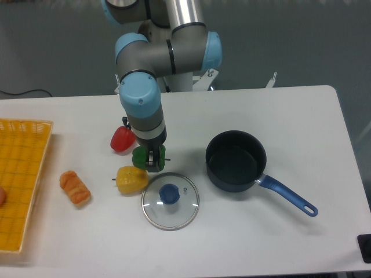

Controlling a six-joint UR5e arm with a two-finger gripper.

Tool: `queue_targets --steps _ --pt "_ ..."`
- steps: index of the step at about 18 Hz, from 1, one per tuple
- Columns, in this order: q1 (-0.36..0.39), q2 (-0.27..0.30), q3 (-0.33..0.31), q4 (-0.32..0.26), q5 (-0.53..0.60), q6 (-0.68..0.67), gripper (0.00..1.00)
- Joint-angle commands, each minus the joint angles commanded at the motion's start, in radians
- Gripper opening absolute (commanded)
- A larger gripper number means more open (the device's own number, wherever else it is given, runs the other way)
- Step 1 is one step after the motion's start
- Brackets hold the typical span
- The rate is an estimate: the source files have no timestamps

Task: Place the green chilies in the pot
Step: 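Grip the green pepper and lift it off the table, then carry the green pepper over to the dark blue saucepan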

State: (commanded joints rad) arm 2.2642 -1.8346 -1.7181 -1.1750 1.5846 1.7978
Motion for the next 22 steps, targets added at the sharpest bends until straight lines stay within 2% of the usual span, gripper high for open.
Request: queue_targets --steps 12,17,22 --pt "0.026 0.0 0.003 -0.003 0.009 0.015 0.59" --pt "0.06 0.006 0.003 -0.034 0.011 0.104 0.59" --pt "0.144 0.026 0.008 -0.063 0.011 0.233 0.59"
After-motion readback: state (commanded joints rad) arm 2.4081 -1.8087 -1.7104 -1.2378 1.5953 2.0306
